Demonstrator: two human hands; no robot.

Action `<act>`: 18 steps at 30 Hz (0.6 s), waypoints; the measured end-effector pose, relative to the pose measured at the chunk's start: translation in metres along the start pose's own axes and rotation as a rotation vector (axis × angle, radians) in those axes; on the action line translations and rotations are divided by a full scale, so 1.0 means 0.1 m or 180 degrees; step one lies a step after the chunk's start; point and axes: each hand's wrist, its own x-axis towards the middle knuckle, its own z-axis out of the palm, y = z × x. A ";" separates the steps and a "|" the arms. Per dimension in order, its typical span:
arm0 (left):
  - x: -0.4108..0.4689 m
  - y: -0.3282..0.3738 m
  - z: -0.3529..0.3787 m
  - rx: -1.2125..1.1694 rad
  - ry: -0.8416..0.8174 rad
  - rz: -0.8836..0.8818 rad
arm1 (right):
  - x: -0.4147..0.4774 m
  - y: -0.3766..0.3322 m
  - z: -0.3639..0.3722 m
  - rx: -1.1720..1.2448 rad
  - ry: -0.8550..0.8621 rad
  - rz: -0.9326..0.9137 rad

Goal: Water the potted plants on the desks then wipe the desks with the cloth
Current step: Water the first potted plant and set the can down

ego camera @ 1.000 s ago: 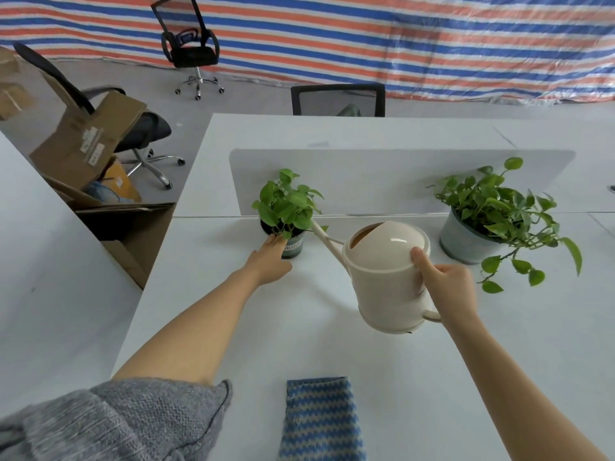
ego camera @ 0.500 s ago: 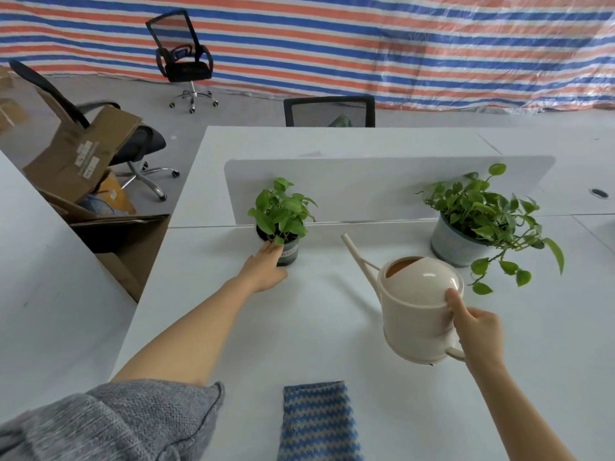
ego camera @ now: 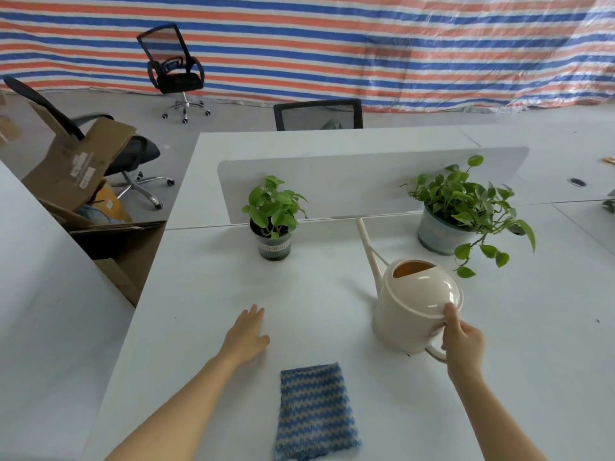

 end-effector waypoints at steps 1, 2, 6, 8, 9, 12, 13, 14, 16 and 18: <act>-0.04 -0.01 0.04 0.0038 -0.0017 -0.0009 | -0.03 0.01 0.00 0.0024 -0.0006 0.0013; -0.07 -0.02 0.07 0.0080 -0.0020 -0.0013 | -0.05 0.03 -0.01 0.0040 -0.0003 0.0029; -0.15 -0.06 0.12 0.0195 0.0021 0.0014 | -0.09 0.12 -0.03 0.0035 -0.0034 0.0011; -0.17 -0.08 0.14 0.0226 0.0053 0.0032 | -0.11 0.14 -0.05 0.0005 -0.0102 -0.0071; -0.18 -0.09 0.14 0.0234 0.0060 0.0046 | -0.12 0.15 -0.07 -0.0061 -0.0066 -0.0133; -0.18 -0.11 0.16 0.0198 0.0086 0.0098 | -0.12 0.08 -0.11 -0.0178 0.0314 -0.0373; -0.19 -0.13 0.17 0.0164 0.0106 0.0115 | -0.13 0.01 -0.11 -0.0158 0.0455 -0.0471; -0.20 -0.15 0.18 0.0115 0.0136 0.0129 | -0.15 -0.08 -0.10 -0.0144 0.0581 -0.0624; -0.23 -0.20 0.21 -0.0011 0.0238 0.0147 | -0.17 -0.26 -0.03 -0.0179 0.0729 -0.0975; -0.25 -0.26 0.21 -0.0176 0.0406 0.0158 | -0.21 -0.47 0.08 -0.0080 0.0778 -0.1302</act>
